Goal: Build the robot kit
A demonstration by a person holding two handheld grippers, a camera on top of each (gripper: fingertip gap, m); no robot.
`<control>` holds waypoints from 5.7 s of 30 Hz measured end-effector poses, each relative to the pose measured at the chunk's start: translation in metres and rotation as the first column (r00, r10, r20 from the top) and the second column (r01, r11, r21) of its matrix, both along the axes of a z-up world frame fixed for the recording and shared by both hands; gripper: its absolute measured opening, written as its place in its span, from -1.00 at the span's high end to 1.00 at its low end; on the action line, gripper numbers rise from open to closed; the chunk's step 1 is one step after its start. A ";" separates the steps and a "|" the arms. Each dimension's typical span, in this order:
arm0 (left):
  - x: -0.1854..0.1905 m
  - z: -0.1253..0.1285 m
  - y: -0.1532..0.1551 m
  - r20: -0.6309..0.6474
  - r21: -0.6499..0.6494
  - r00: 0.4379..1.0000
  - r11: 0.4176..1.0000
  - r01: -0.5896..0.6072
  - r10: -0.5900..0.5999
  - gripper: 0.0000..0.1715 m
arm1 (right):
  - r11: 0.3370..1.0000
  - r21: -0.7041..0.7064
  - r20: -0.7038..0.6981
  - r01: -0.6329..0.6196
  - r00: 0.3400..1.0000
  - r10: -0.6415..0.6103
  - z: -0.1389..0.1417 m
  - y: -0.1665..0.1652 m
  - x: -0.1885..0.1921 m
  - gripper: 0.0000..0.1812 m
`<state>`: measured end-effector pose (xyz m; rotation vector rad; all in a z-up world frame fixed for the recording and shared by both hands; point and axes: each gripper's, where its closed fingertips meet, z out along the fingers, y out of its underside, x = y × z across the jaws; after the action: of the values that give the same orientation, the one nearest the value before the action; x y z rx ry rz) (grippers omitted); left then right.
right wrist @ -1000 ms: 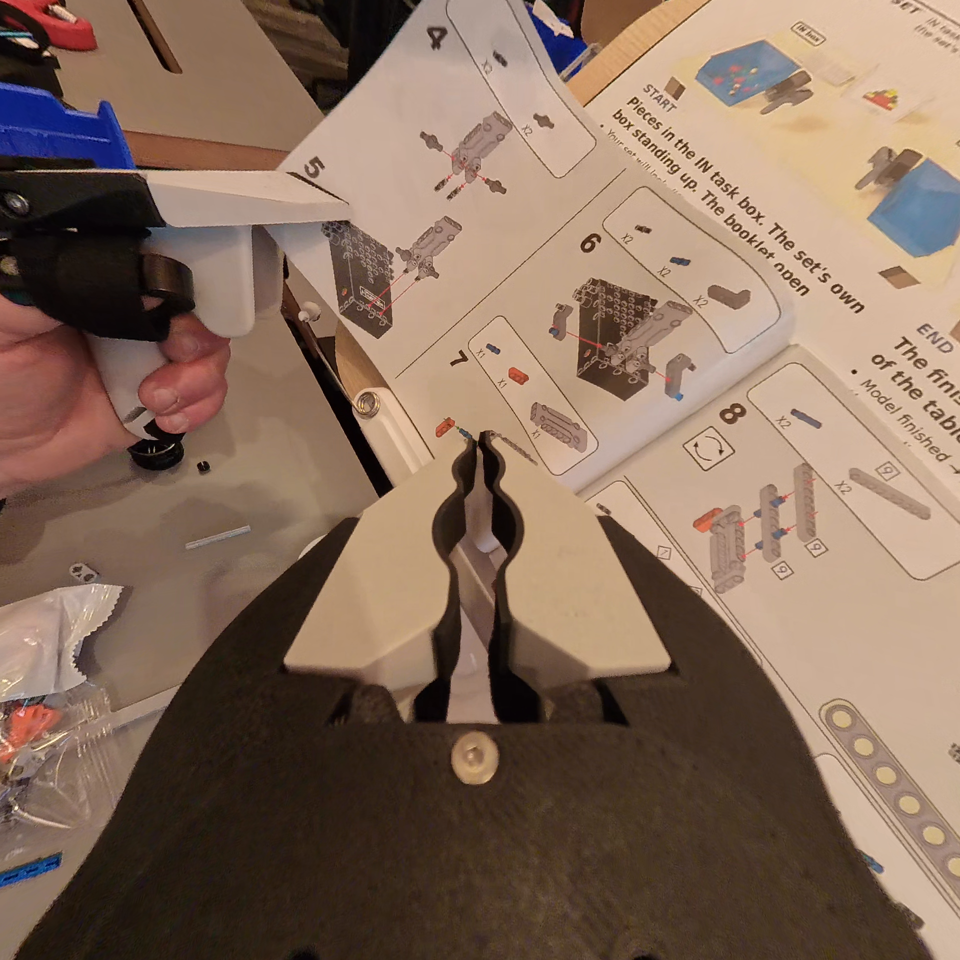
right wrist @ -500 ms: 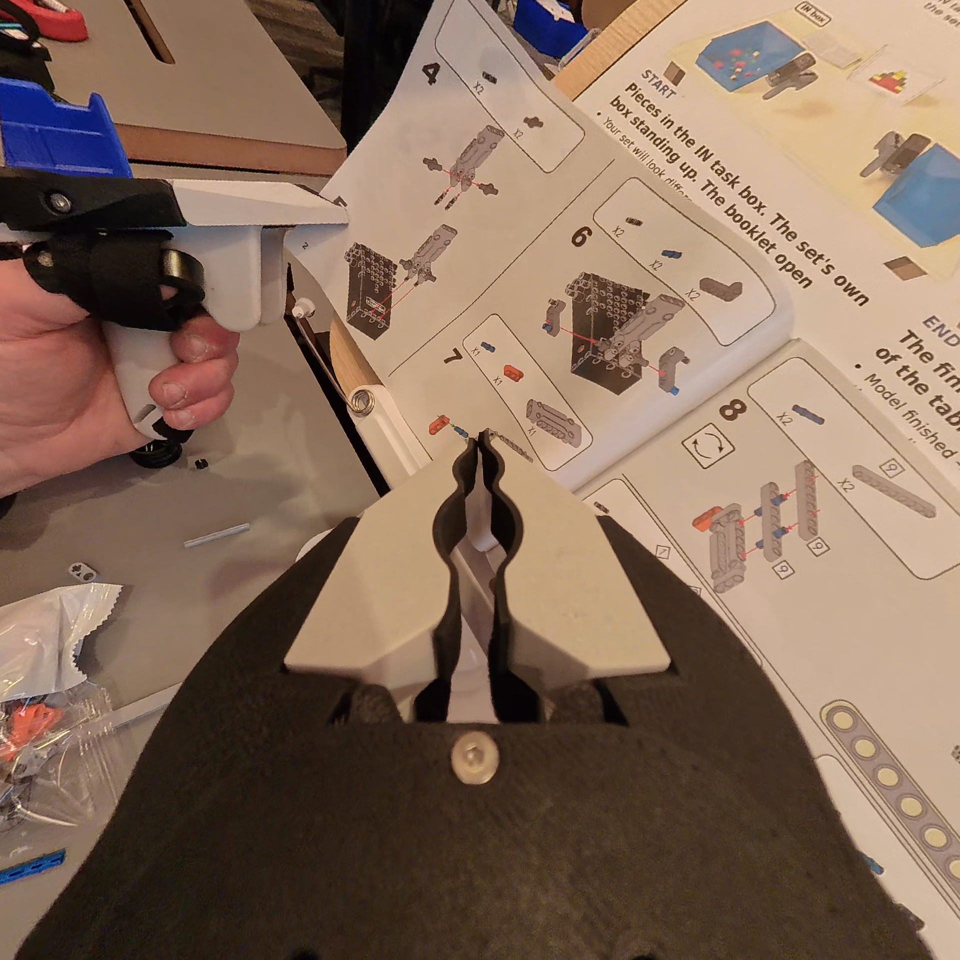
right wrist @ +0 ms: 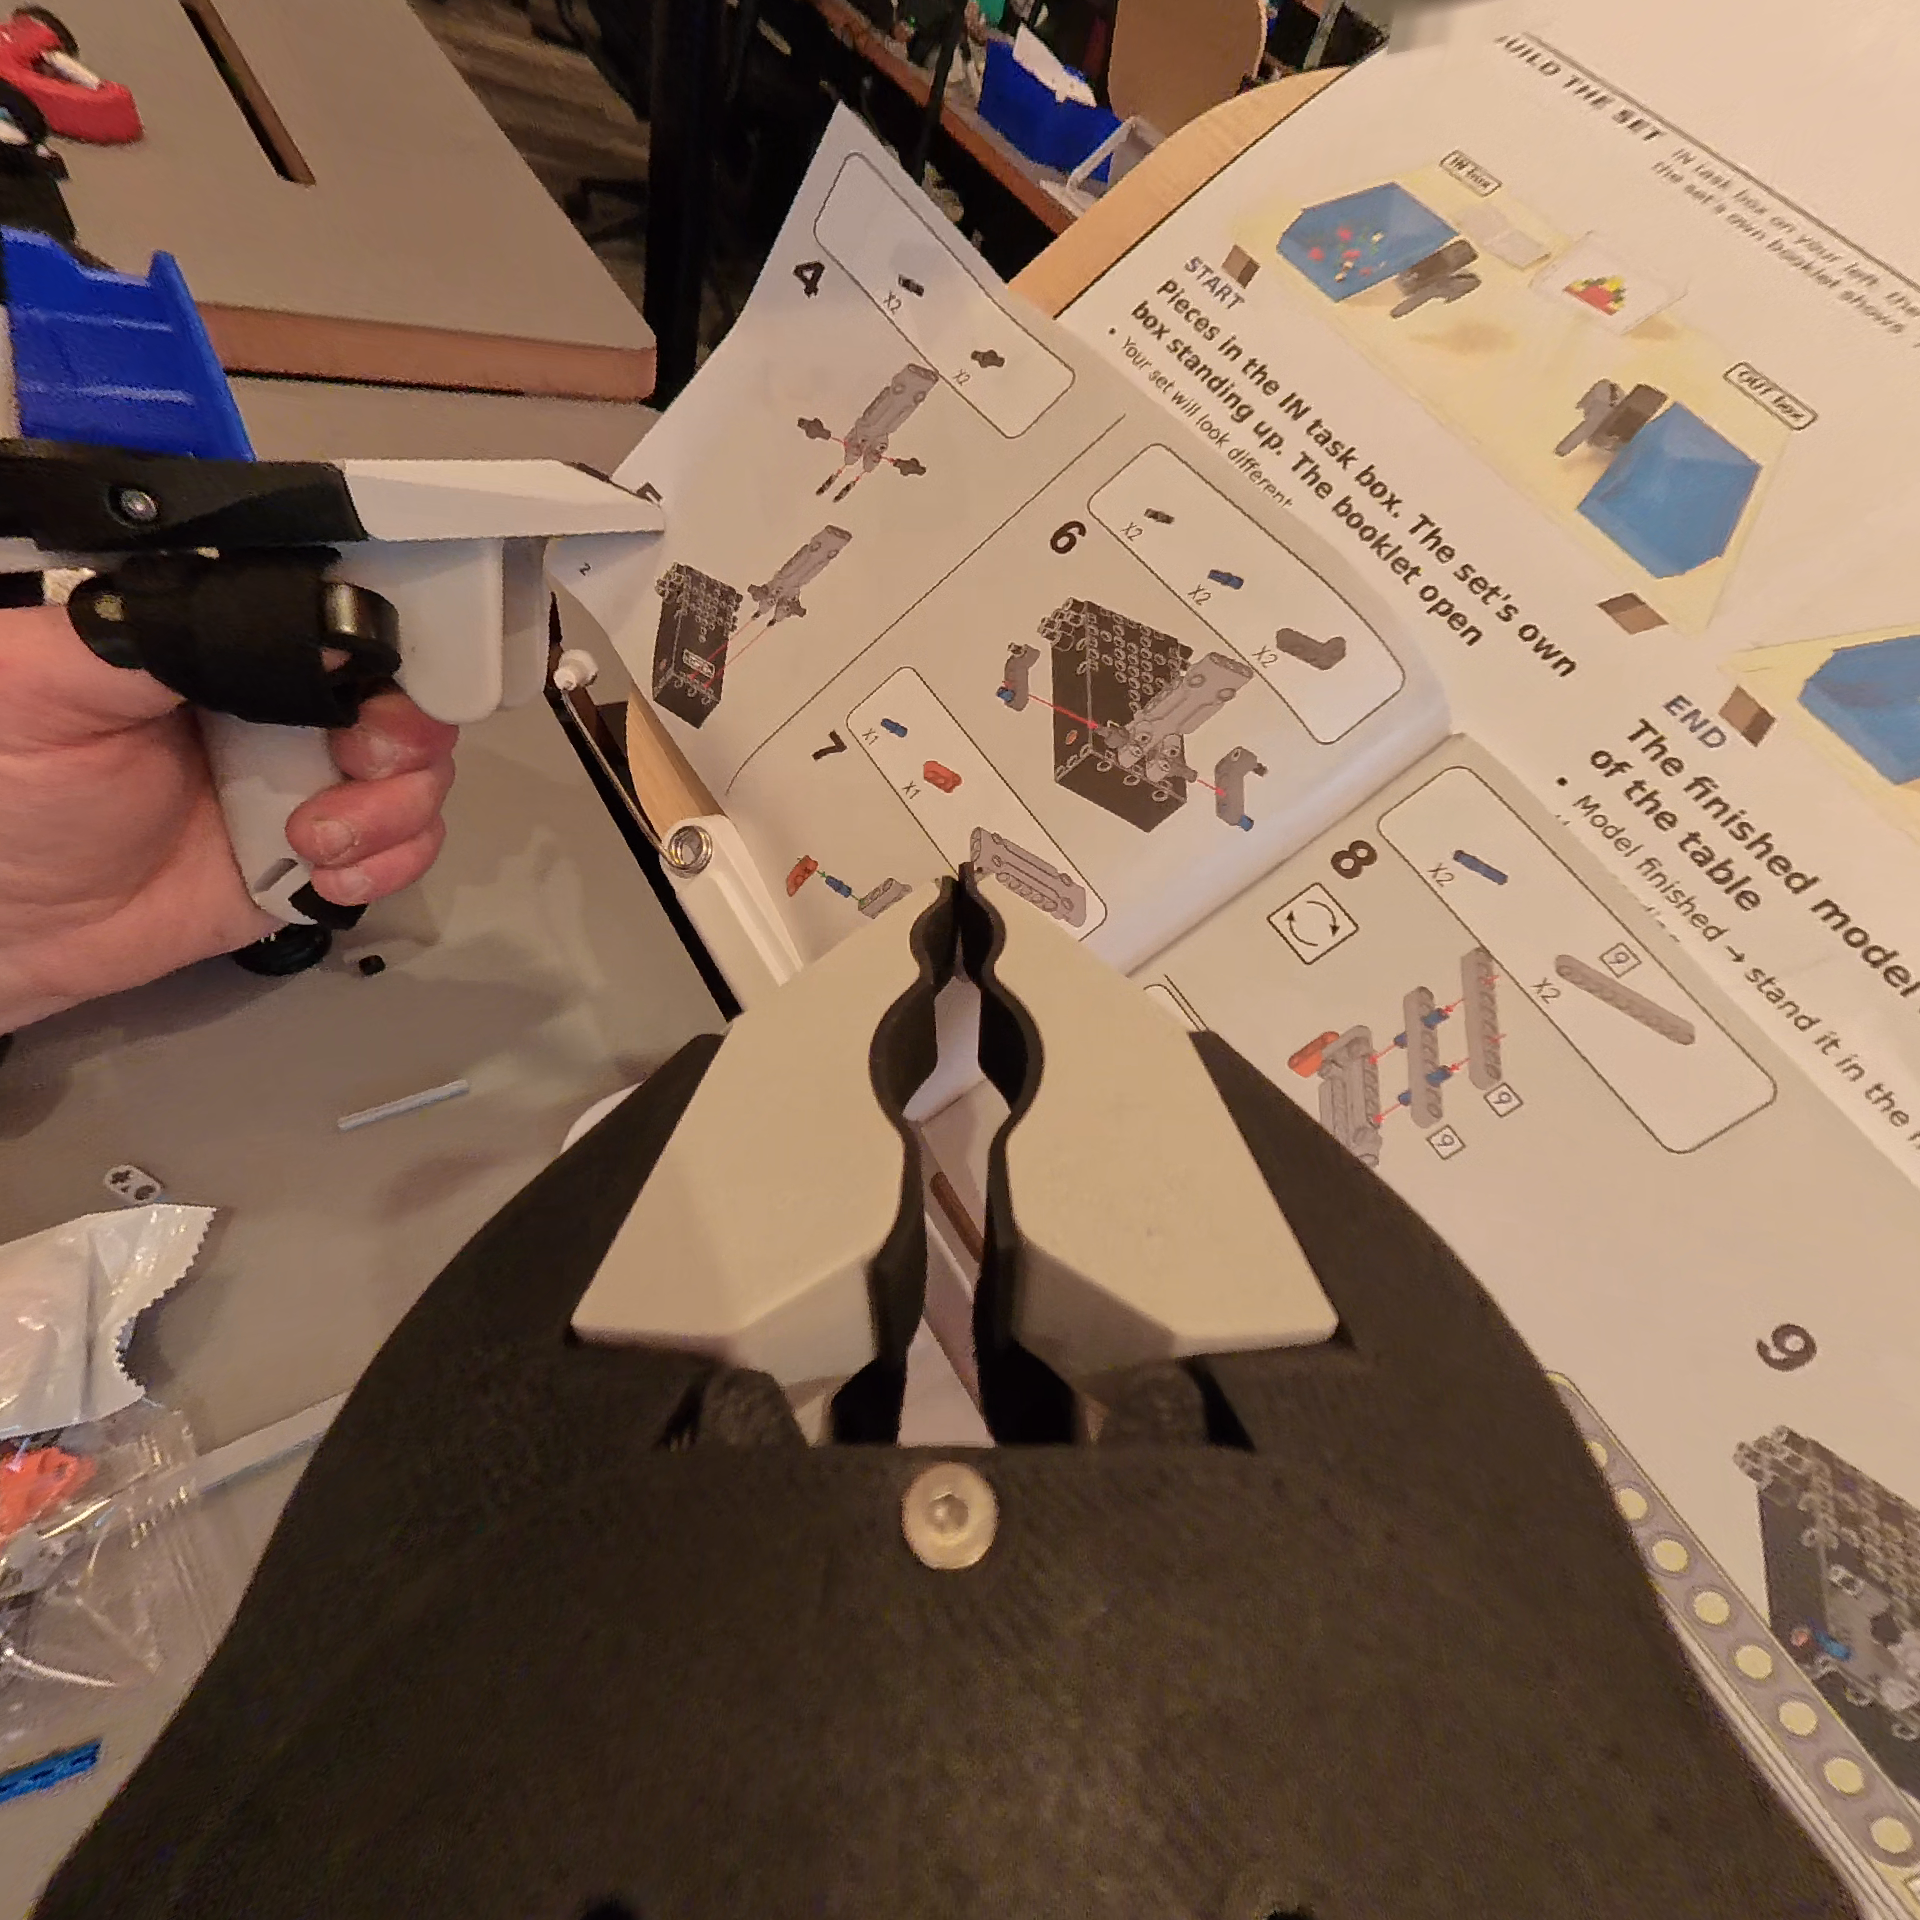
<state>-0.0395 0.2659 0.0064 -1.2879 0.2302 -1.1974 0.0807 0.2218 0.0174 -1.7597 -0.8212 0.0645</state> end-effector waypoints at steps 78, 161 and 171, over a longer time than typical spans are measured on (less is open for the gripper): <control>-0.017 0.002 0.004 -0.006 0.041 0.993 0.992 -0.119 0.120 0.93 | 1.000 0.015 0.066 0.006 0.998 -0.007 -0.006 -0.012 -0.010 1.00; -0.017 0.010 0.004 0.081 -0.004 0.996 0.999 -0.048 0.048 0.86 | 0.977 -0.071 -0.110 0.199 0.972 -0.206 -0.092 -0.219 0.109 0.89; -0.018 0.009 0.005 0.084 -0.008 0.995 0.999 -0.050 0.050 0.86 | 0.975 -0.082 -0.117 0.204 0.970 -0.213 -0.096 -0.219 0.114 0.88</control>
<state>-0.0574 0.2714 0.0159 -1.2387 0.1325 -1.2074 0.1948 0.0028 -0.0783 -1.8781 -0.5456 0.0627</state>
